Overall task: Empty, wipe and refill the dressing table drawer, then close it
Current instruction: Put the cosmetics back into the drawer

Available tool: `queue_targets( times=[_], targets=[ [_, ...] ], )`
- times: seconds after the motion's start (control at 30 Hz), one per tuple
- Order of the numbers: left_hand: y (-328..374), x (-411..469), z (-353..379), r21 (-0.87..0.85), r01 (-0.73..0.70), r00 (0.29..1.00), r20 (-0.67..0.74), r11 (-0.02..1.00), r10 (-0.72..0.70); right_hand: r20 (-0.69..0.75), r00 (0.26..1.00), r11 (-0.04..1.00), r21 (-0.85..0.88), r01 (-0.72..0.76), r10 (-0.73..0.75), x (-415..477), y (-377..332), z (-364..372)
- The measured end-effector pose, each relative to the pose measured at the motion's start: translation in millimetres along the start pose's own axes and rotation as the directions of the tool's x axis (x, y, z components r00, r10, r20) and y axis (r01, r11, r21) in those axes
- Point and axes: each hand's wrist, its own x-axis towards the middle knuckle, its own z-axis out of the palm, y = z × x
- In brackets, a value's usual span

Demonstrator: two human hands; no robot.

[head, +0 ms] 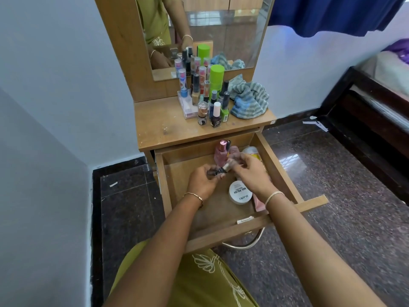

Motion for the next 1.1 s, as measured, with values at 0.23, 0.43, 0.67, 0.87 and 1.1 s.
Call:
queue_targets(
  times=[0.23,0.43,0.67,0.87,1.1],
  targets=[
    [-3.4,11.9,6.8,-0.012,-0.029,1.0,-0.001,1.0,0.029,-0.144,0.988,0.986,-0.166,0.029,-0.053,14.8,-1.7,2.0],
    [-6.4,11.3,12.5,0.052,-0.04,0.998,0.045,0.998,0.038,-0.151,0.981,0.929,-0.364,0.063,-0.126,18.7,-0.9,8.1],
    [-7.2,10.5,15.6,0.042,-0.034,0.998,0.062,0.999,0.032,-0.124,0.968,0.874,-0.466,0.139,-0.22,20.1,3.9,11.9],
    [-3.3,5.8,9.6,0.028,-0.045,0.997,0.064,0.999,0.043,-0.137,0.973,0.892,-0.439,0.109,-0.186,17.9,3.5,10.6],
    [17.0,-2.6,-14.9,0.005,-0.162,0.982,-0.099,0.987,0.162,-0.231,0.96,0.954,-0.287,0.087,-0.158,5.7,-8.8,2.1]
  ],
)
